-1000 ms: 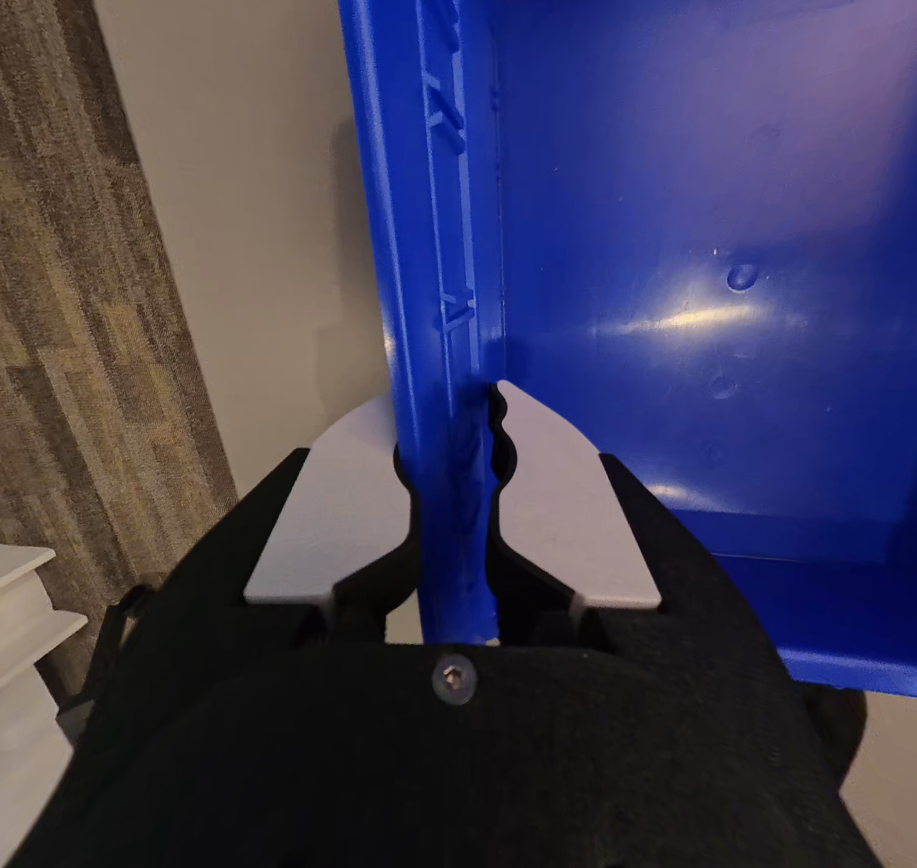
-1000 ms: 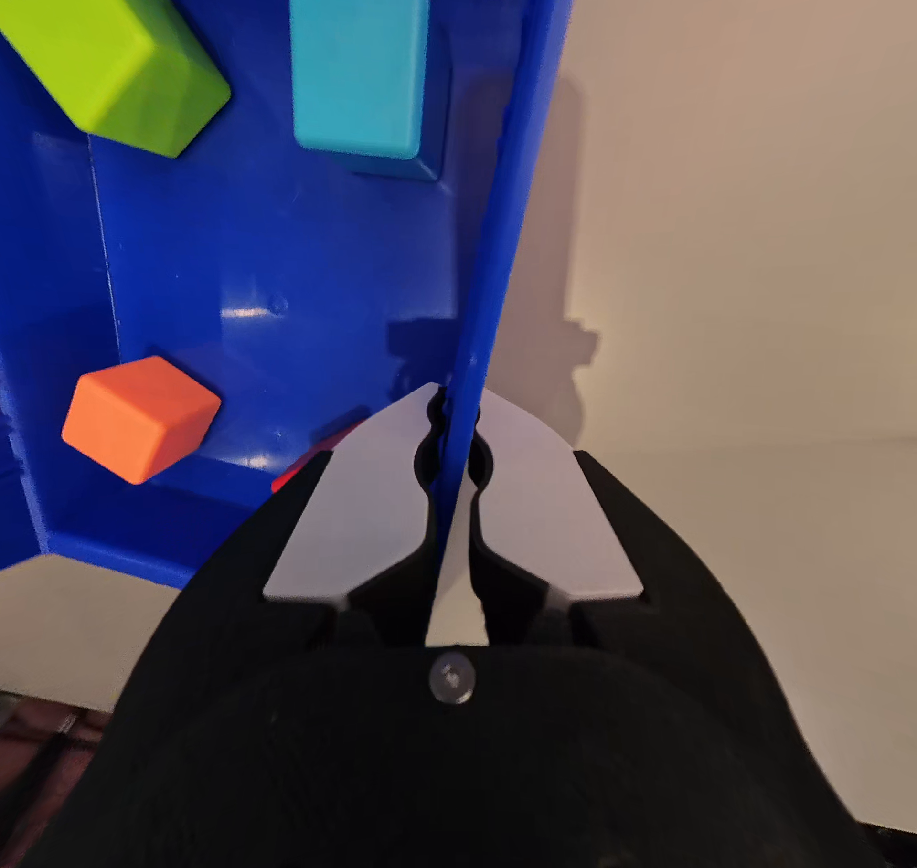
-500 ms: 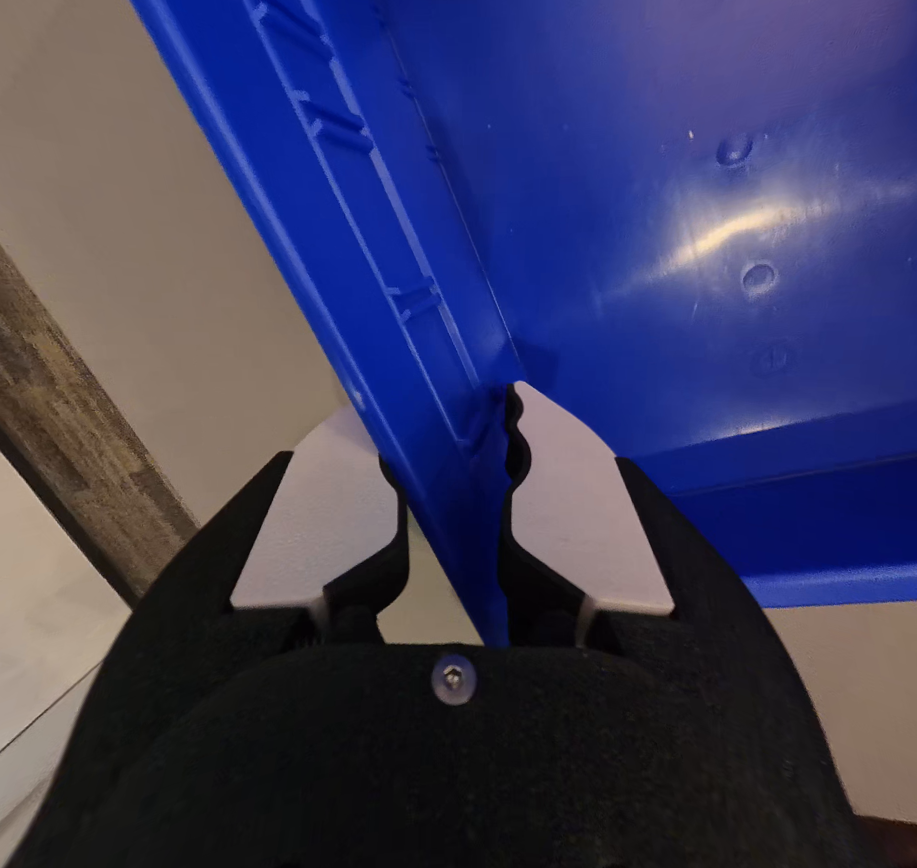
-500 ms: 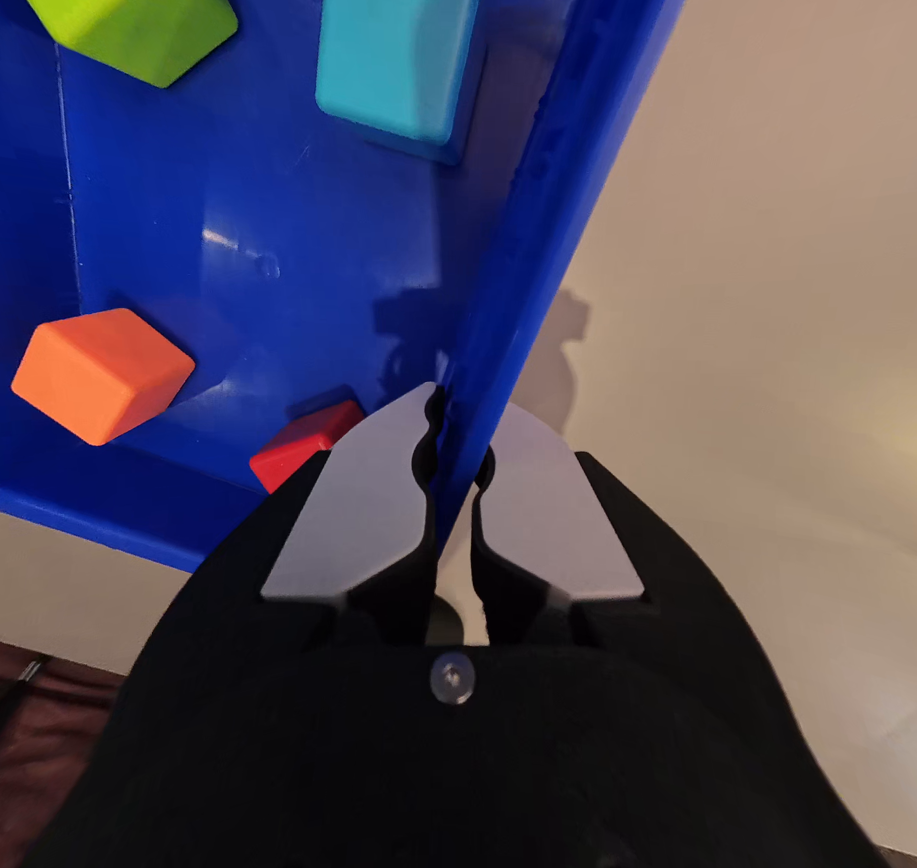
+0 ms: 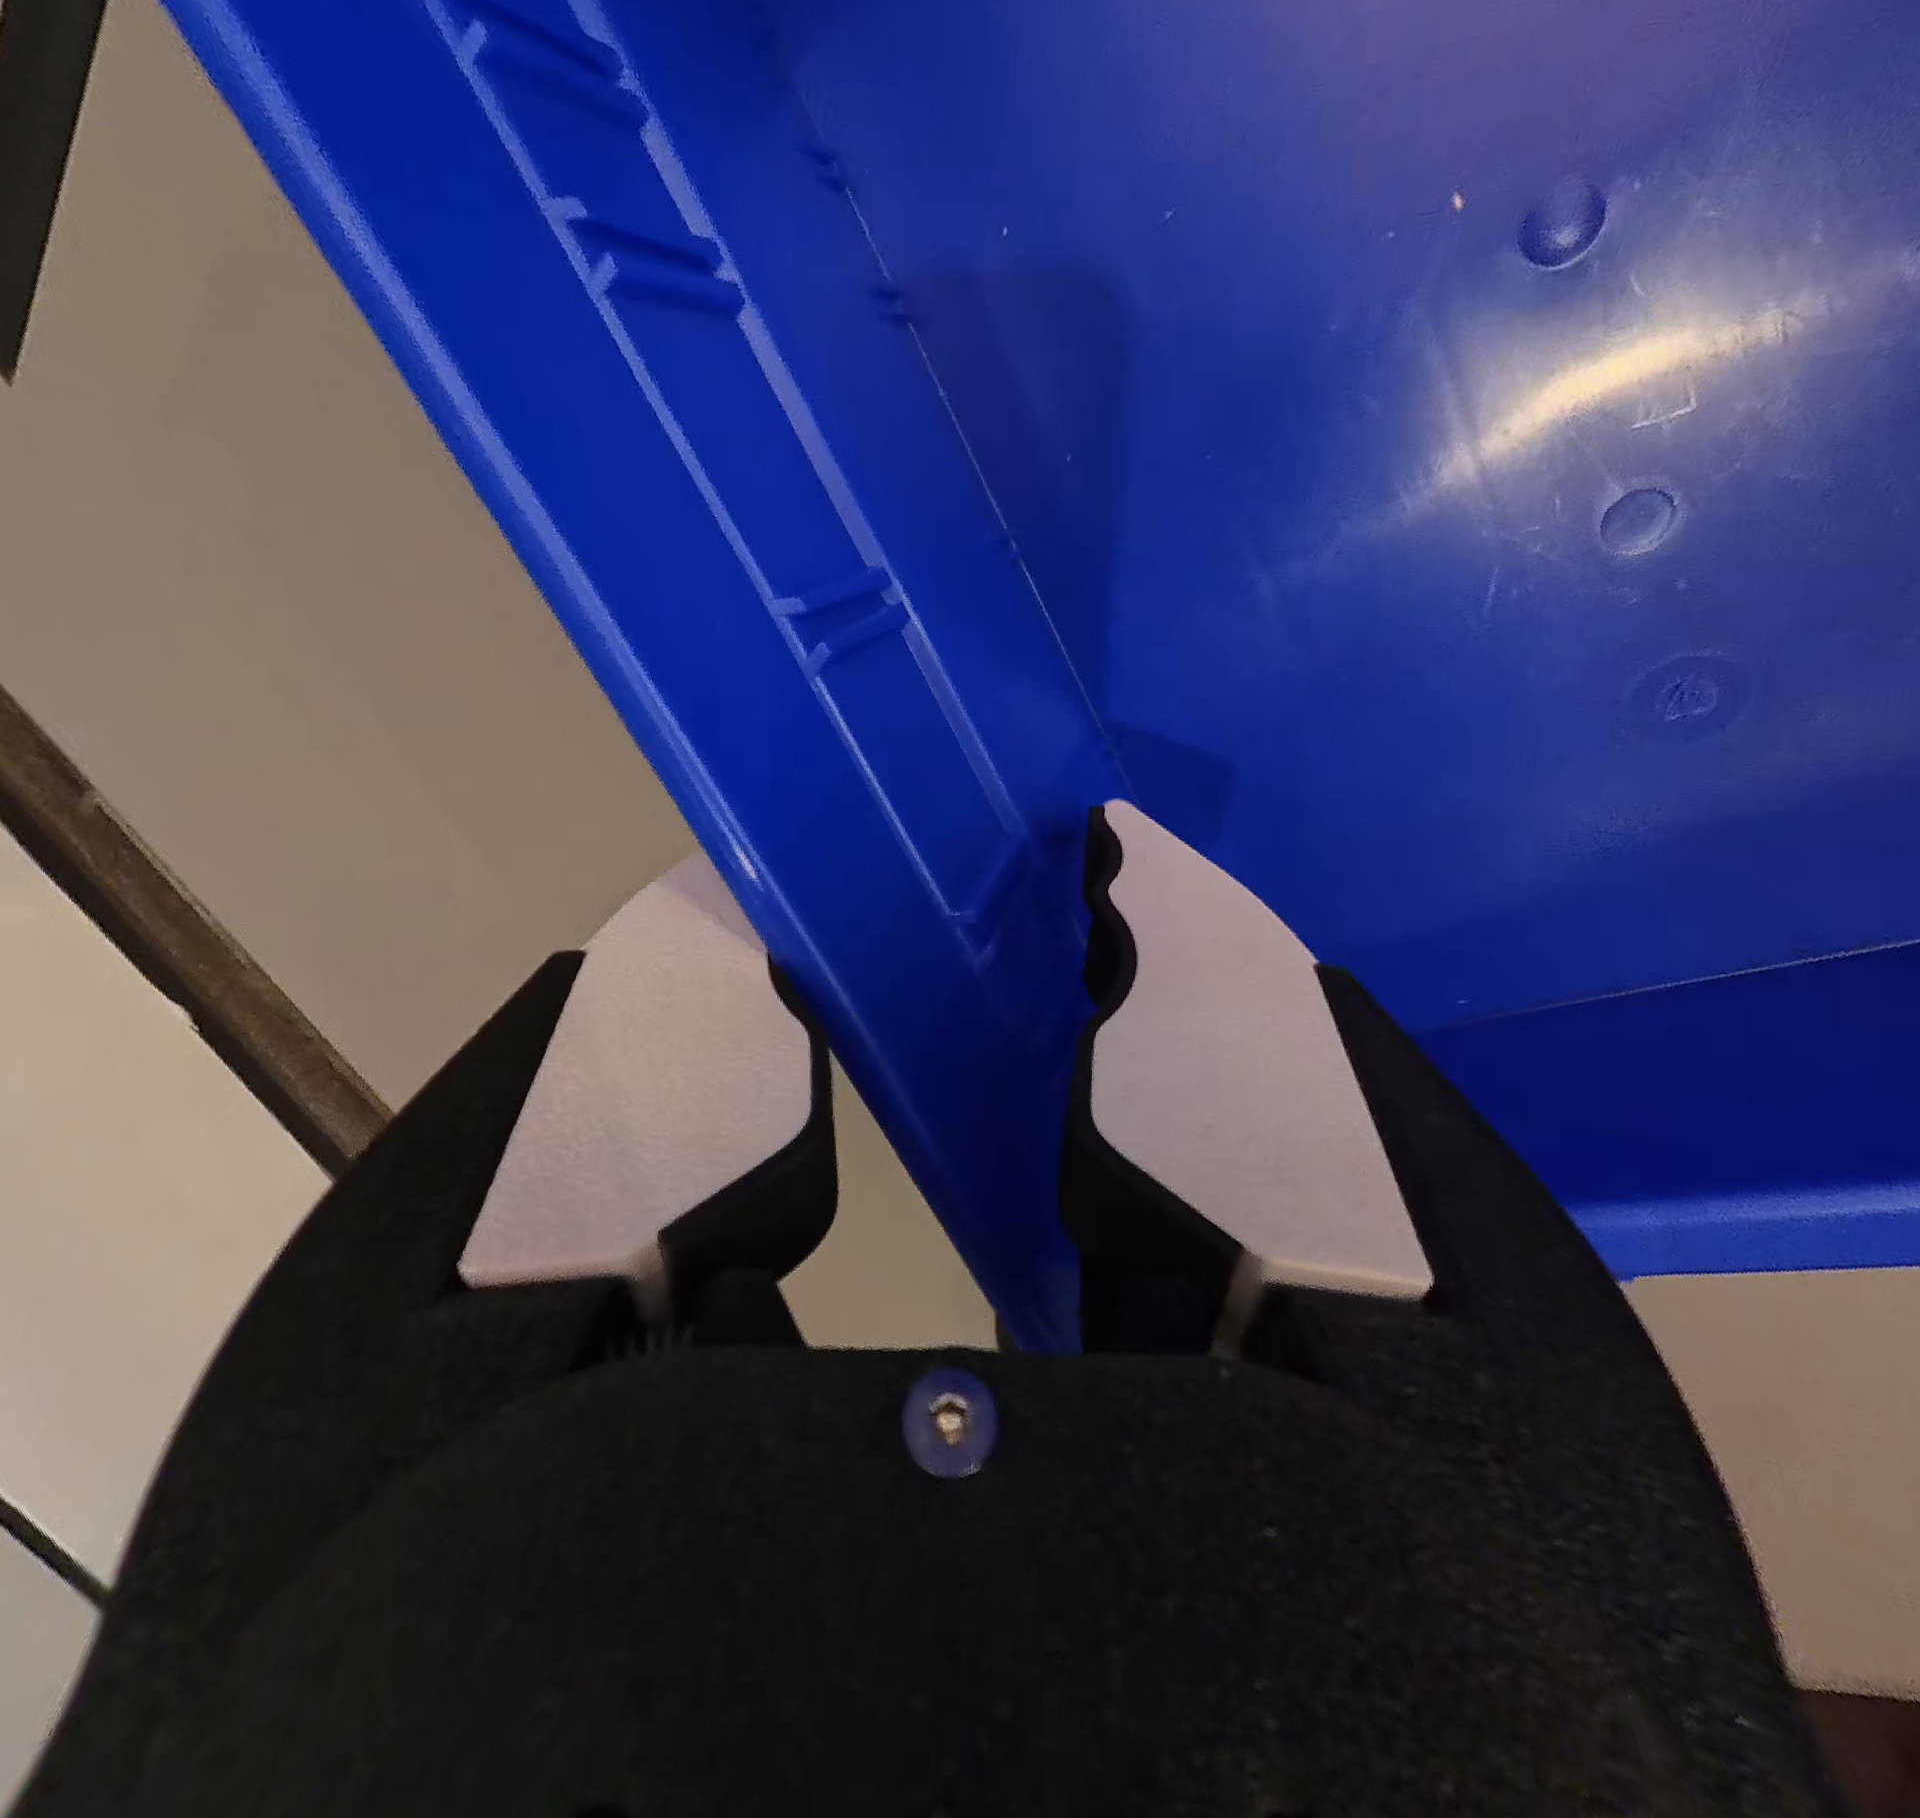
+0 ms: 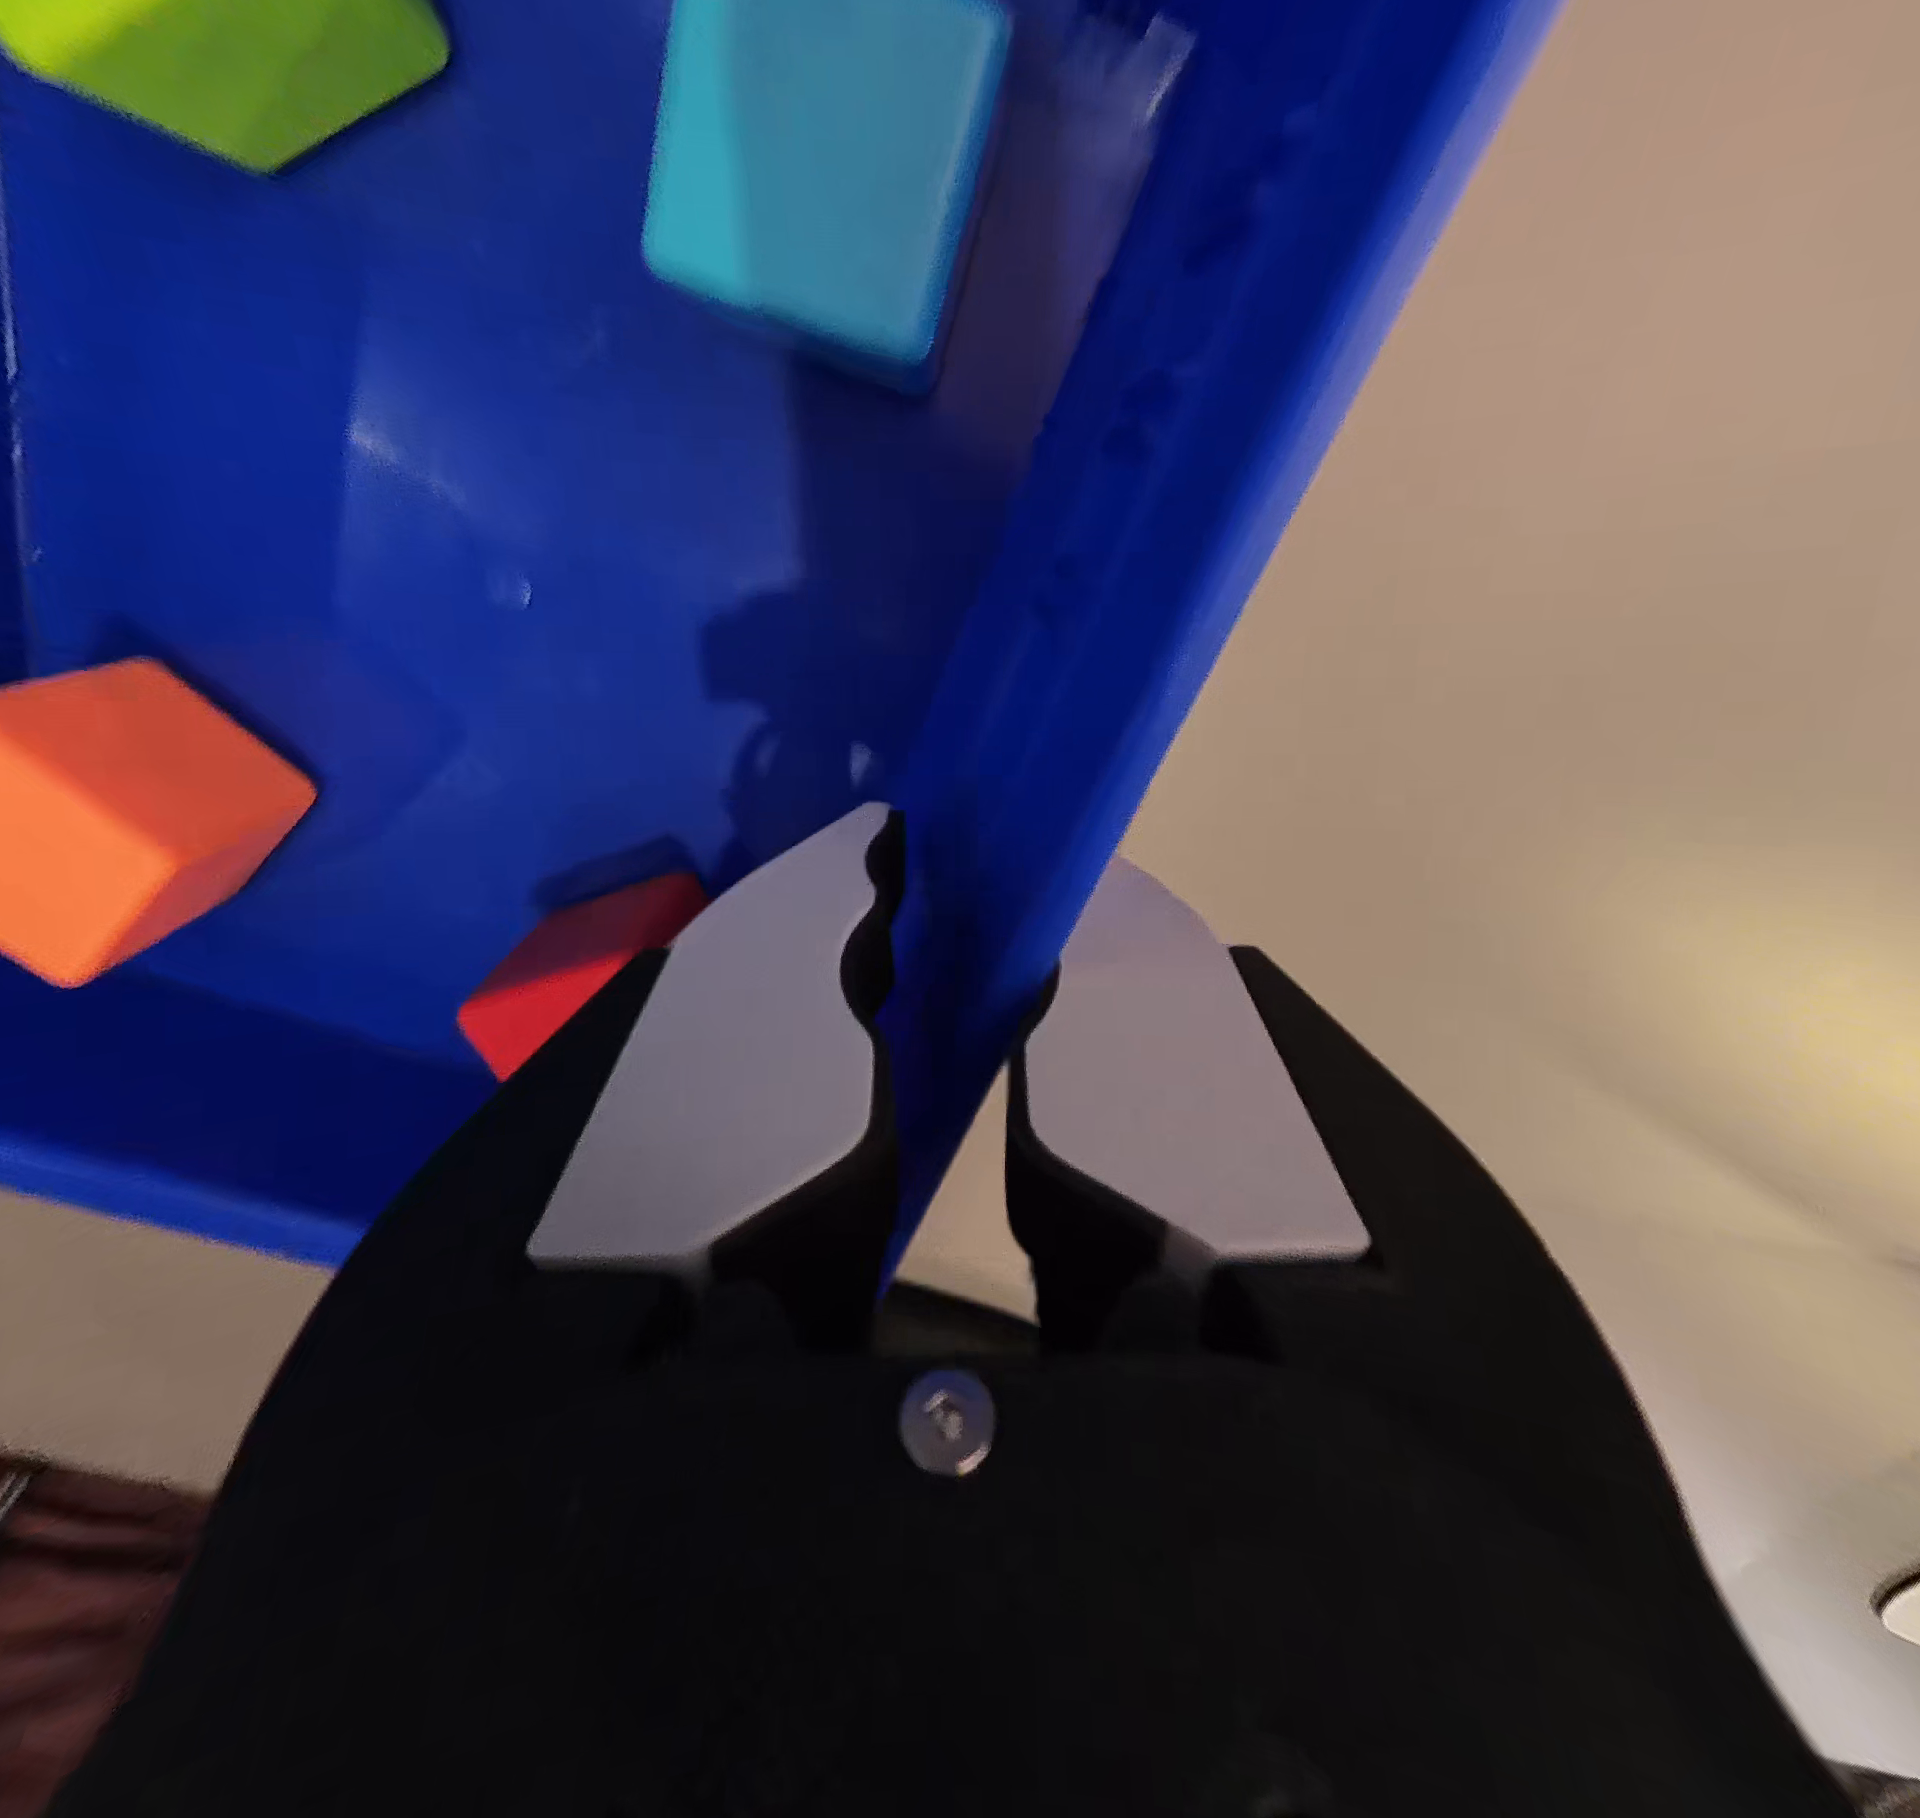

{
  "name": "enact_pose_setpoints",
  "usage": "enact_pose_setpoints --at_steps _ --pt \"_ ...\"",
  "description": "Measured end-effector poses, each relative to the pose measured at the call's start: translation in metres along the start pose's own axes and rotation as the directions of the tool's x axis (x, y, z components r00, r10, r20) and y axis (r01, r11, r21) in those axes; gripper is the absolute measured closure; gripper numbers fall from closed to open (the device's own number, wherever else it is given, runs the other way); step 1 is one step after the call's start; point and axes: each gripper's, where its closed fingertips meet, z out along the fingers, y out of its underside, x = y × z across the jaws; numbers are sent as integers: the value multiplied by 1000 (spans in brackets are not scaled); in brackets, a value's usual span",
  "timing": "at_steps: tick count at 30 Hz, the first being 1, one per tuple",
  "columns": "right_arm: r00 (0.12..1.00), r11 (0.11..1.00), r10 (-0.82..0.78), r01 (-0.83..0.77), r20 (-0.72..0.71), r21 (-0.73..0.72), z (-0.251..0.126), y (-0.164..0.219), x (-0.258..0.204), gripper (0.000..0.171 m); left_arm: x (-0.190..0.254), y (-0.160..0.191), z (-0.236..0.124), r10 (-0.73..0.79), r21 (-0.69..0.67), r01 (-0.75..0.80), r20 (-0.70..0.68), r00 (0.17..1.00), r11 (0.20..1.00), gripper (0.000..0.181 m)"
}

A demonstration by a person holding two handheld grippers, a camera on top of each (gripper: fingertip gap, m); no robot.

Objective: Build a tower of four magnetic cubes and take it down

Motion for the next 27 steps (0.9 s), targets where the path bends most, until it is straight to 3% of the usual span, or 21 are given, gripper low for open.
enact_pose_setpoints --at_steps 5,15,20,22,24,27 --pt "1000 1000 22 -21 -20 16 5 -7 4 148 5 -1 -2 16 -39 -13 80 997 999 126" --pt "993 996 72 -75 -90 -36 5 9 33 144 43 -25 -12 19 72 -14 -69 997 997 123" --pt "990 985 141 -142 -16 -95 17 19 33 143 53 -29 -17 54 118 -30 -205 977 993 118" --pt "987 979 162 -158 20 -127 22 21 32 144 52 -32 -29 56 182 -4 -280 958 983 121" --pt "977 979 182 -171 107 -107 21 18 24 164 48 -34 -48 65 257 23 -329 942 966 122" --pt "975 979 185 -172 120 -112 21 17 25 164 29 -34 -80 85 385 38 -298 951 922 116"
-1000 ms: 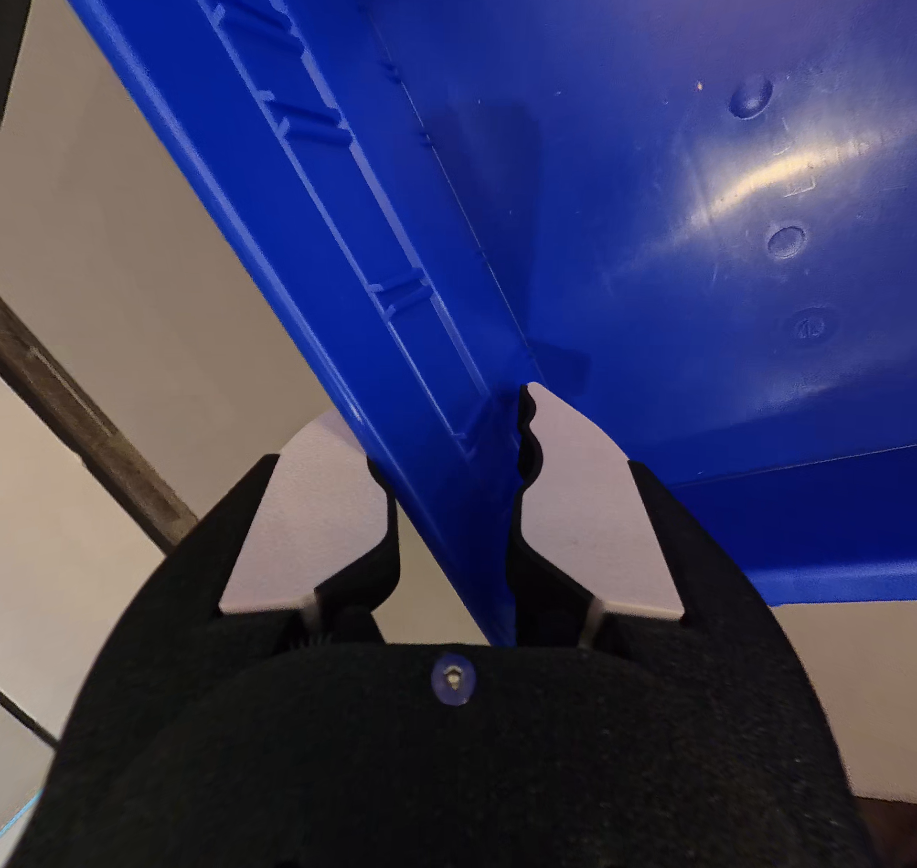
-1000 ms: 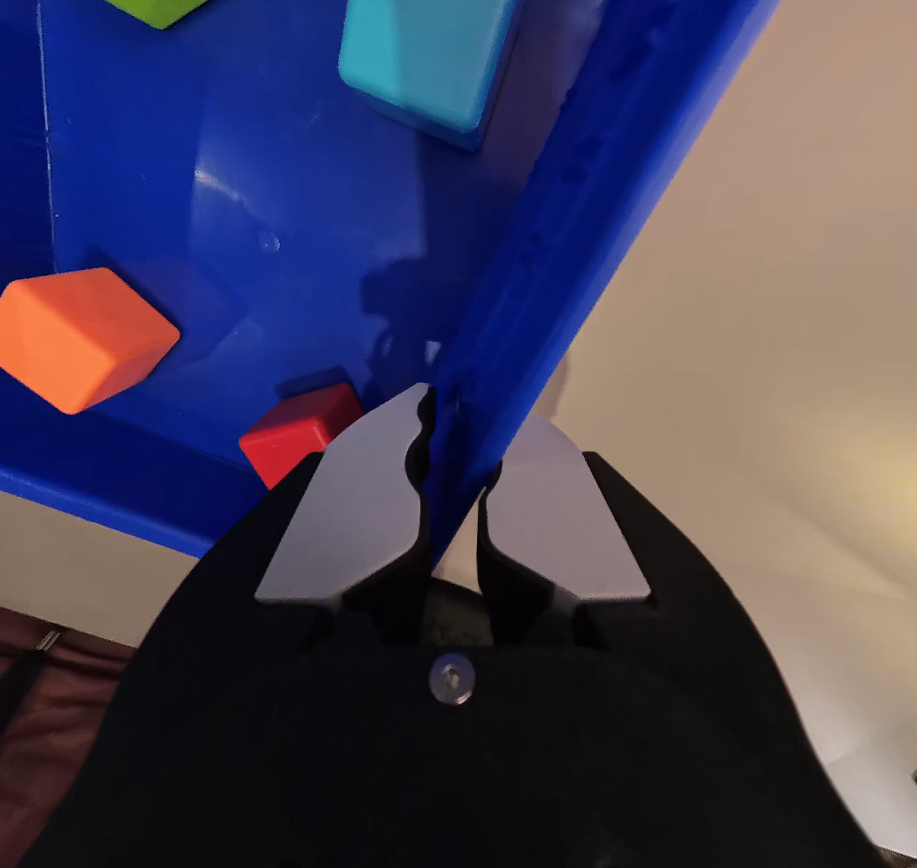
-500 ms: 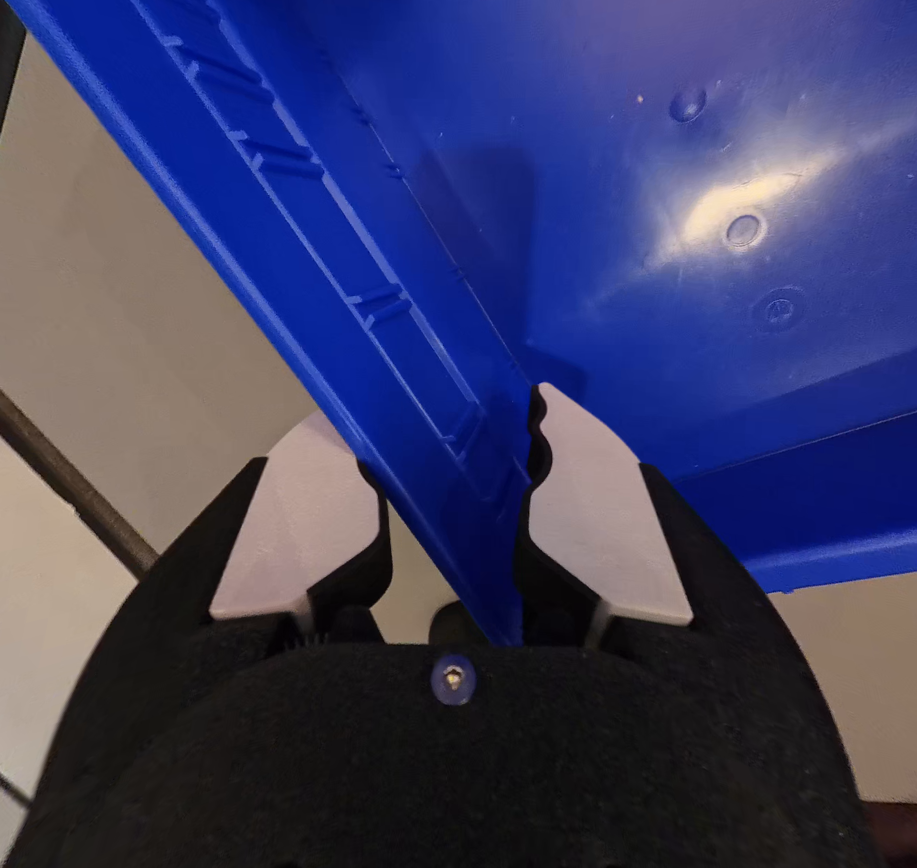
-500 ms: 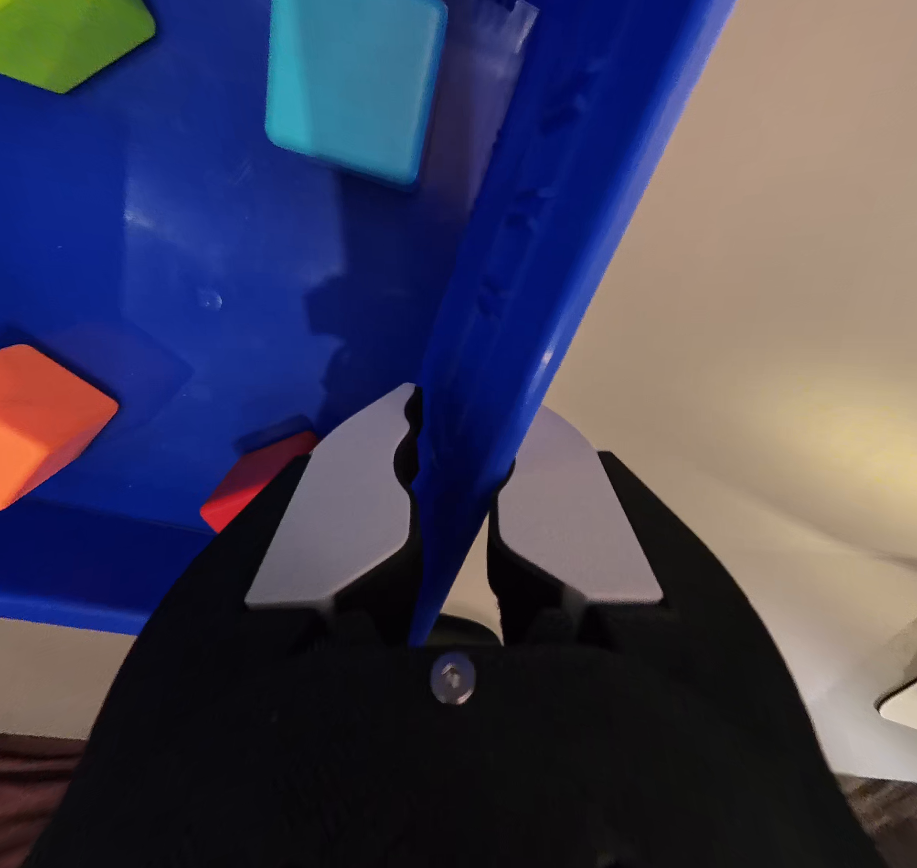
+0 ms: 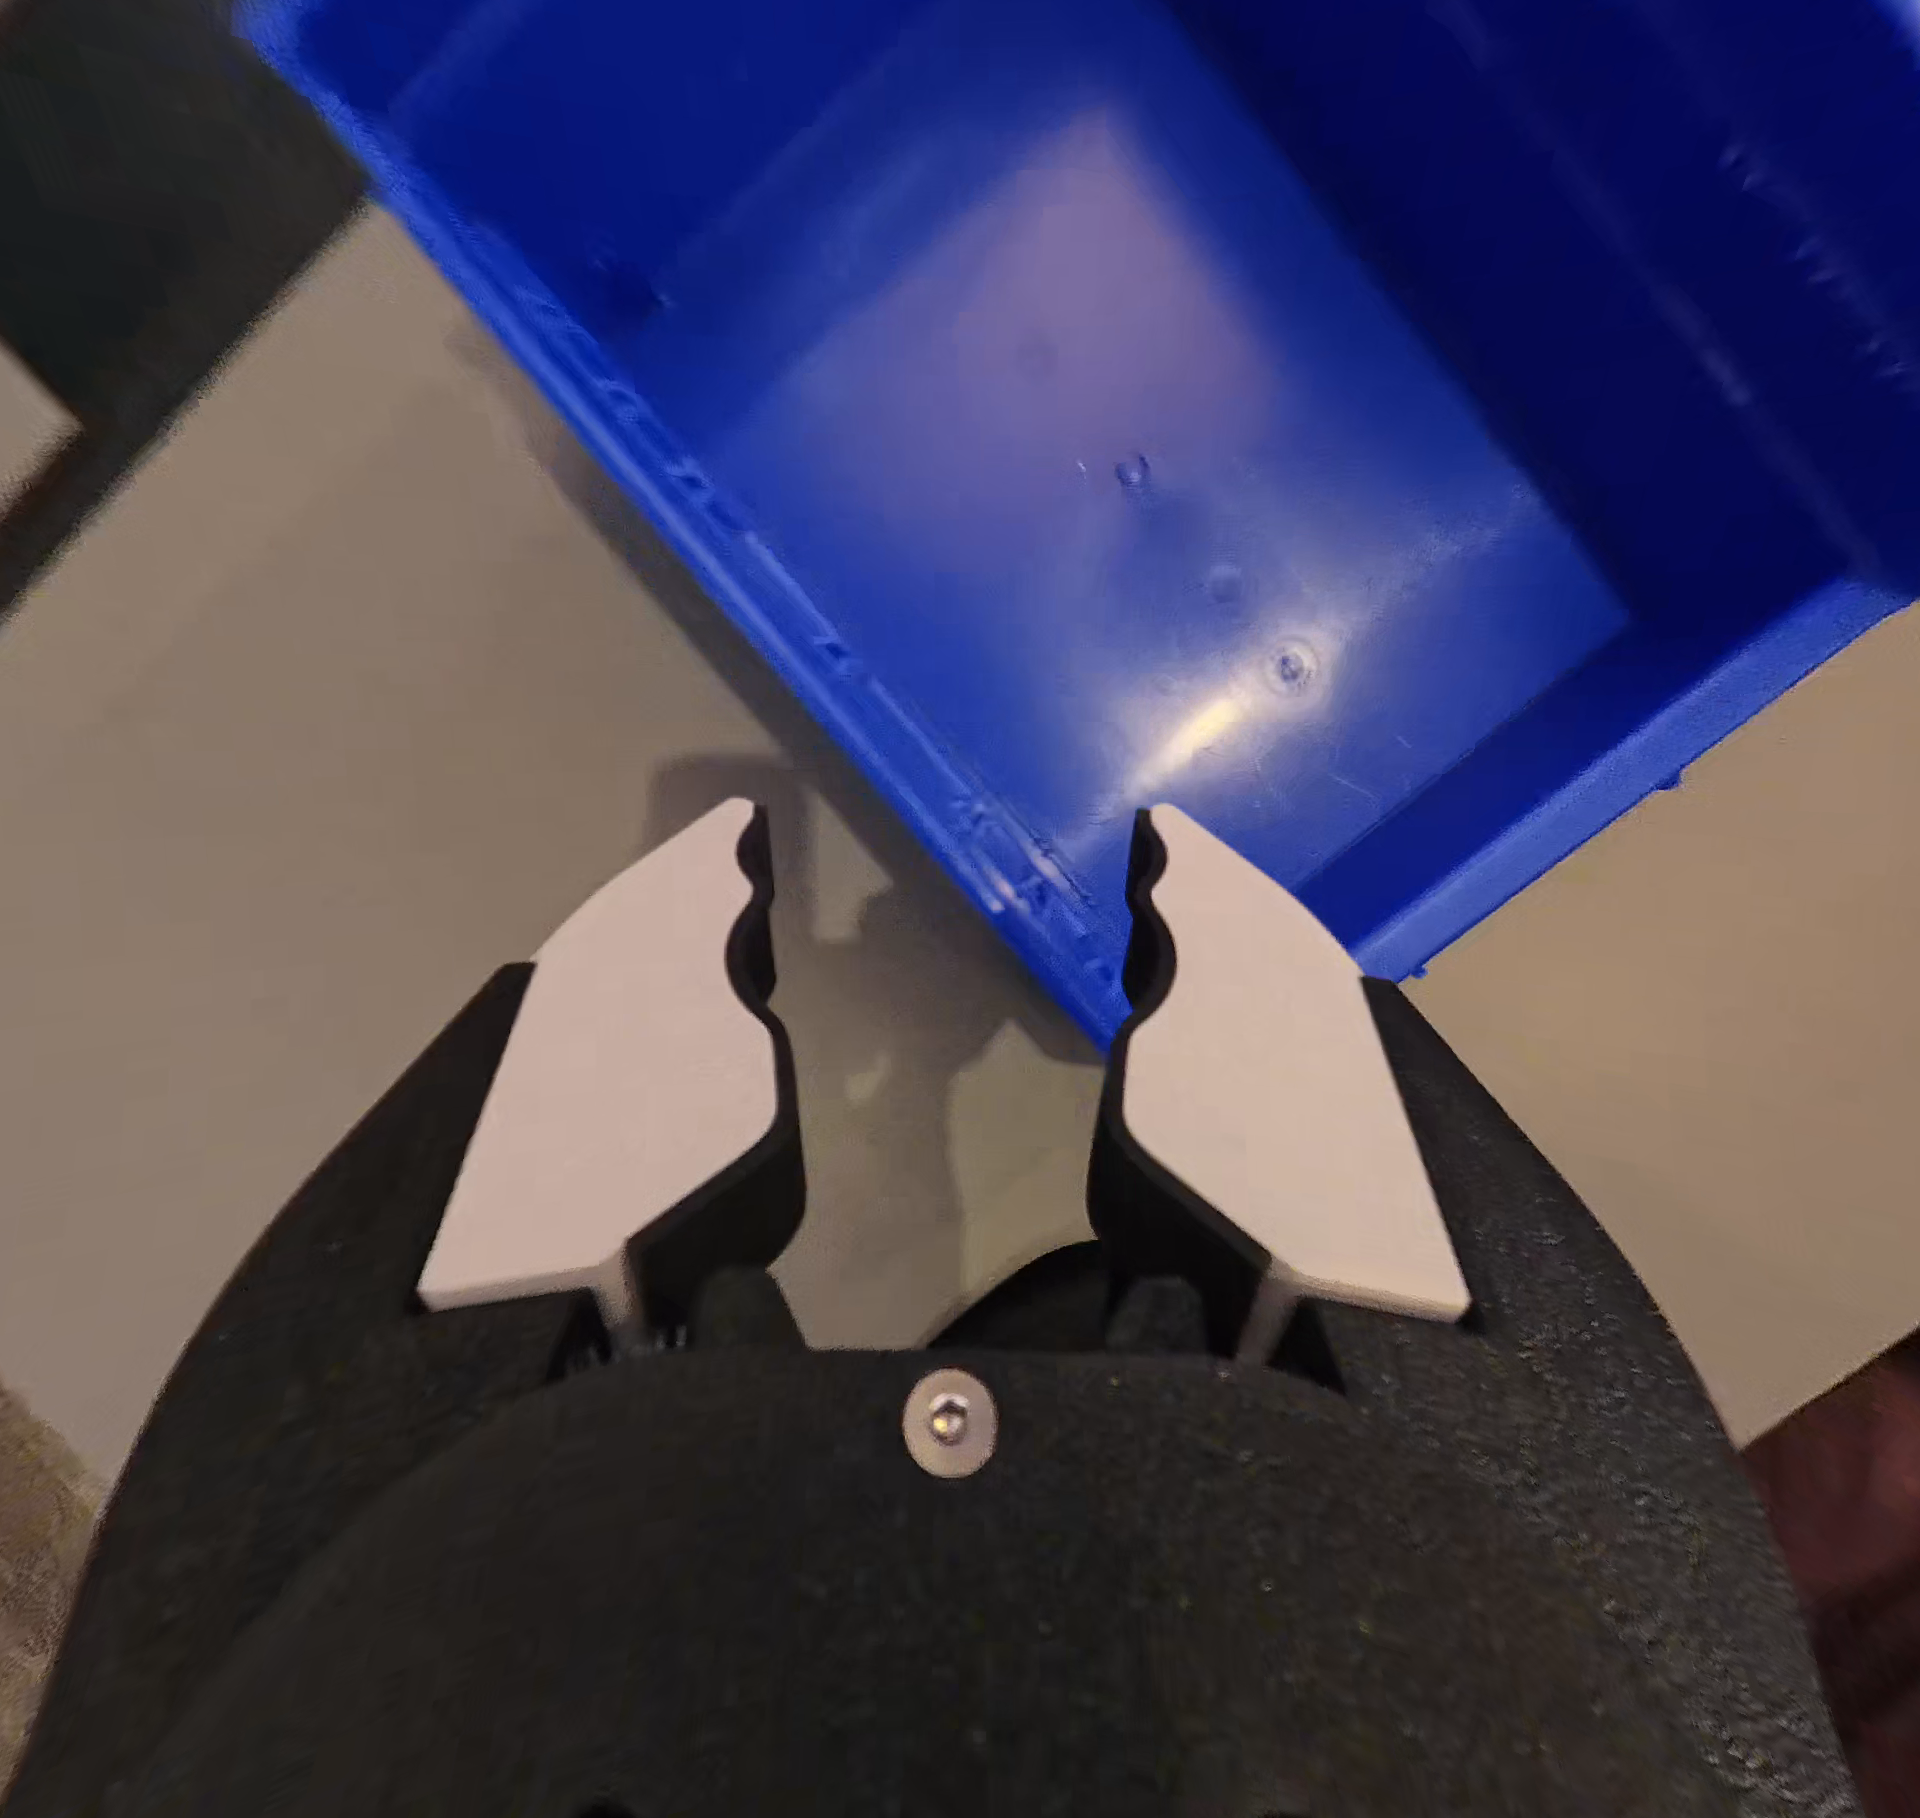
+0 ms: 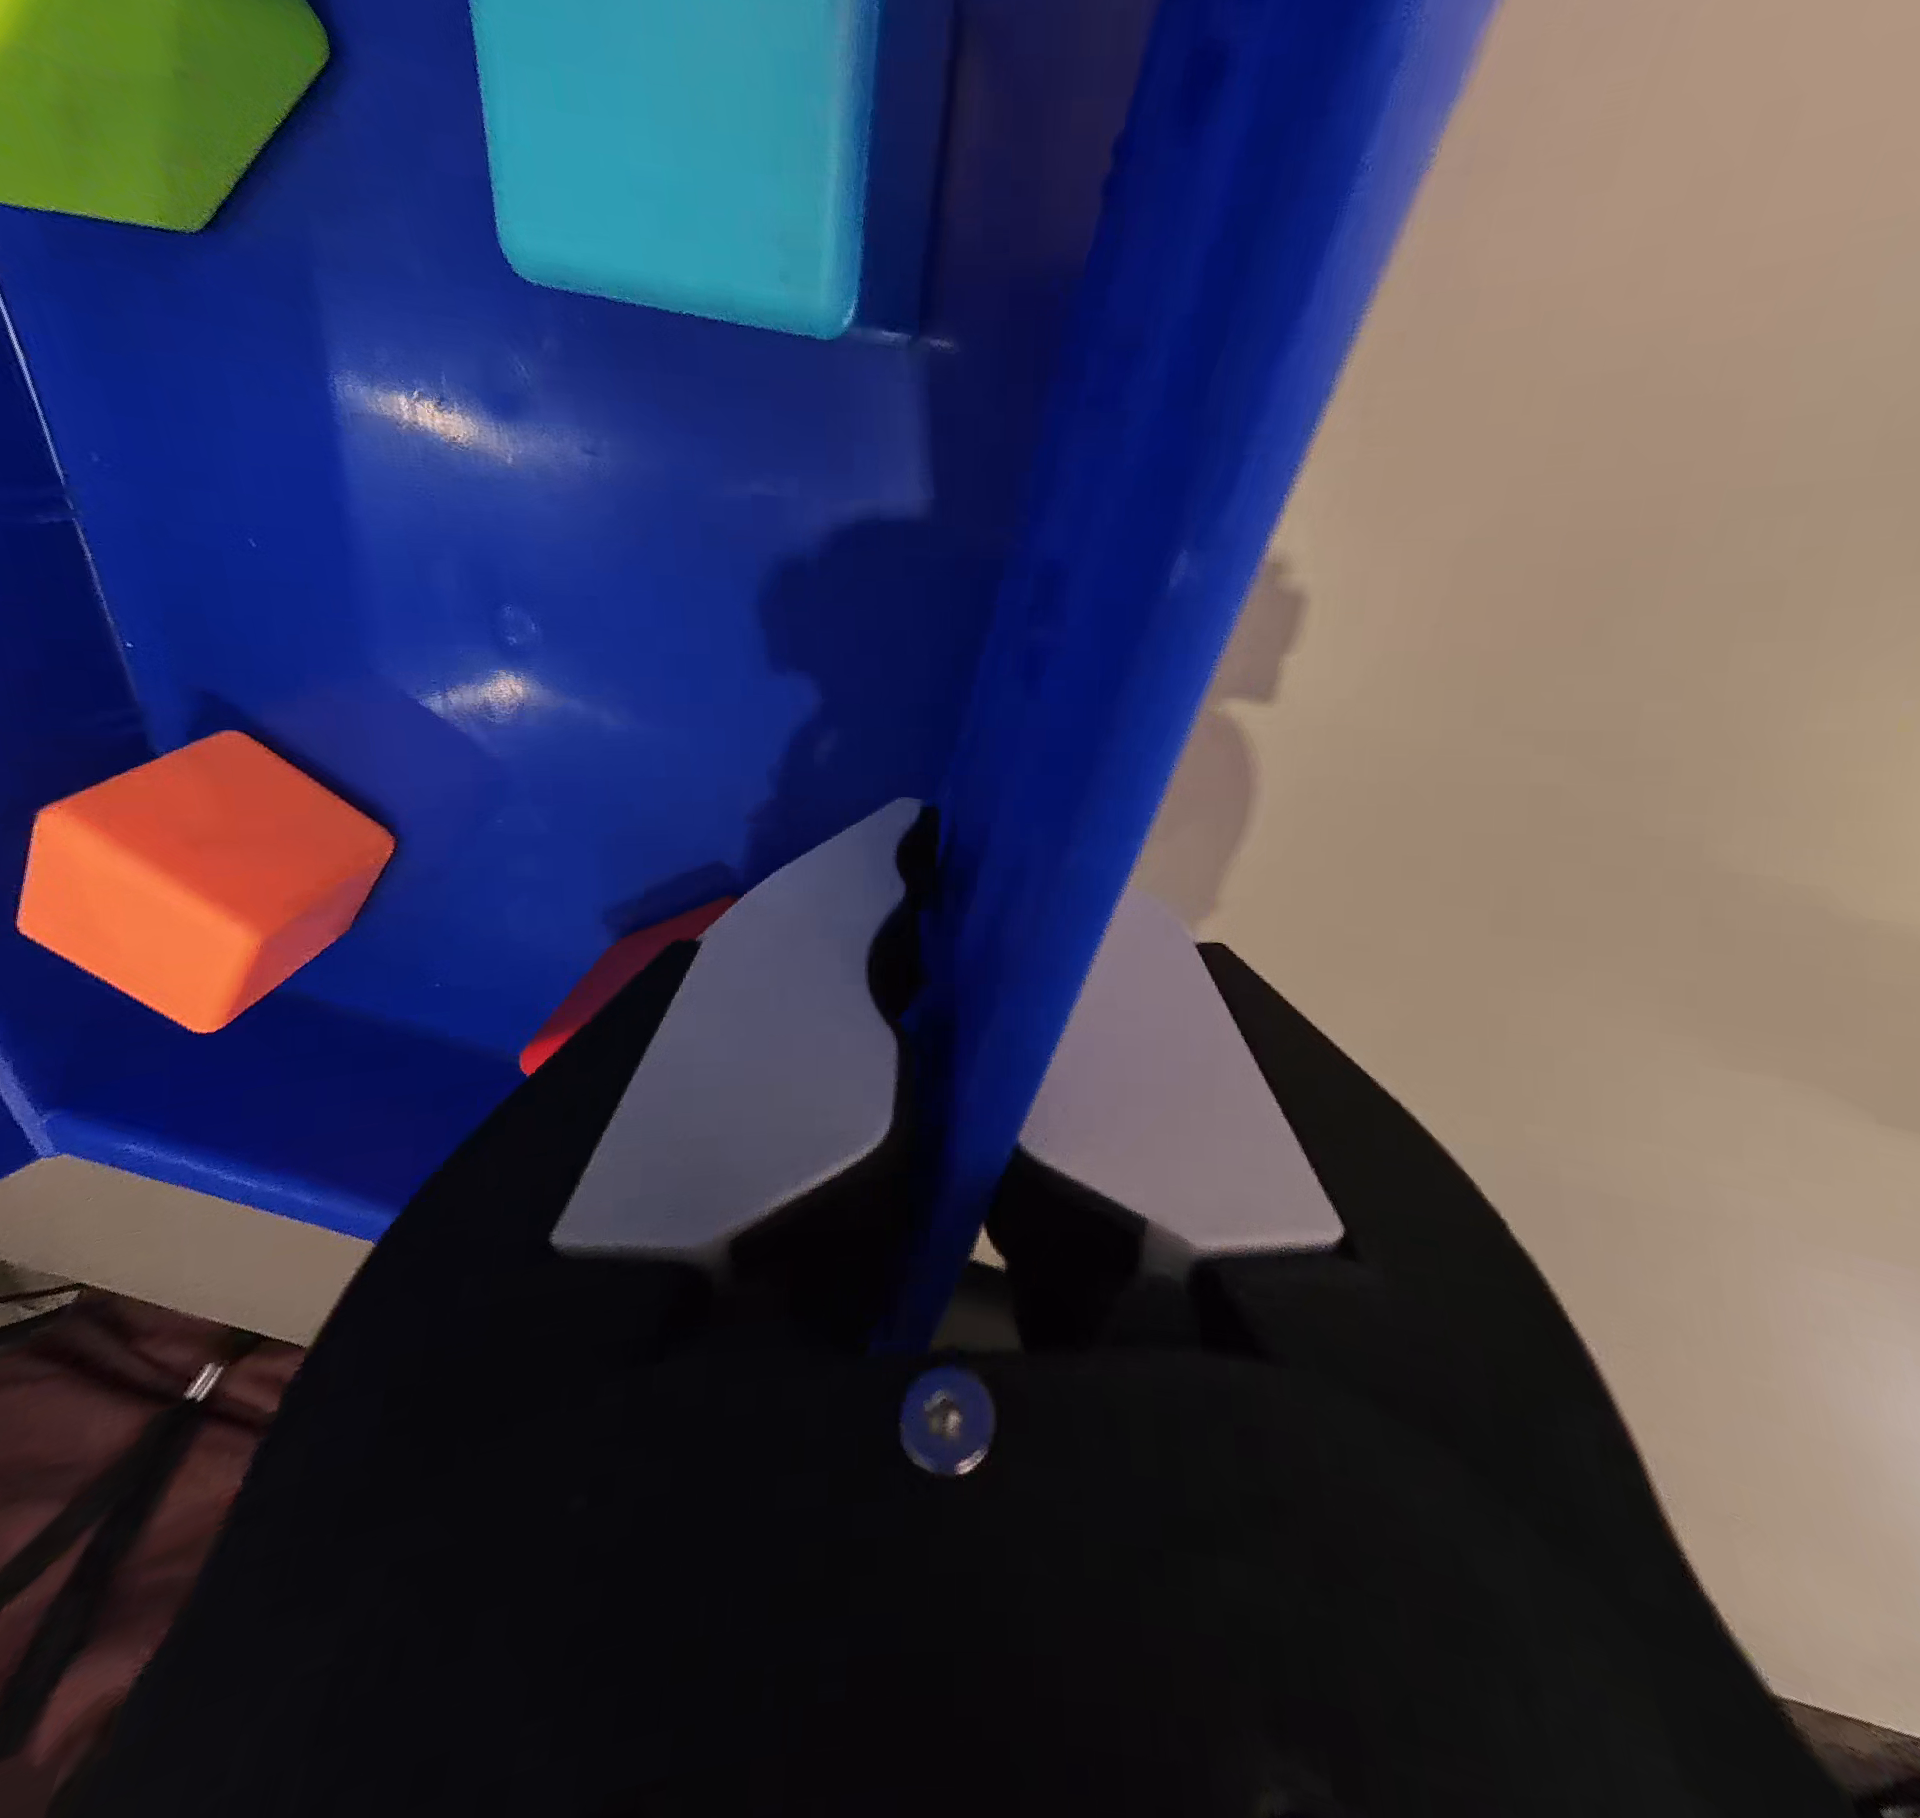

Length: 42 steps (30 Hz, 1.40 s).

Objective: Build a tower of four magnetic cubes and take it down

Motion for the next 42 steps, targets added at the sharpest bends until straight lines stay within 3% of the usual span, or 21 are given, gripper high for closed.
enact_pose_setpoints --at_steps 4,8,12,15,18,24,28,32,37,42 --pt "1000 1000 8 -8 28 -12 -2 1 9 164 -28 -1 -50 -17 138 1 115 993 990 109" --pt "999 998 28 -27 36 -53 -7 14 27 164 -52 15 -95 -88 248 51 140 986 967 111" --pt "999 993 43 -41 14 -112 -24 35 39 164 -96 21 -147 -210 467 88 217 953 880 115" --pt "999 993 38 -42 -32 -115 -45 43 46 164 -142 32 -189 -334 610 33 386 860 792 108" --pt "998 995 47 -51 -49 -89 -71 47 49 164 -172 53 -221 -441 668 -33 527 727 744 107" --pt "994 1000 25 -25 -102 3 -145 35 24 164 -193 78 -242 -556 720 -36 565 609 693 103" --pt "987 996 -74 80 -139 38 -189 9 -31 164 -200 86 -242 -608 750 14 526 594 662 98" --pt "972 974 -220 224 -88 31 -204 -24 -116 165 -204 90 -244 -634 767 29 508 583 641 99" --pt "925 925 -380 380 28 0 -187 -63 -234 165 -206 102 -246 -662 773 76 484 572 630 99" --pt "878 881 -468 472 102 -22 -146 -97 -340 164 -211 130 -256 -752 815 177 393 528 551 100"
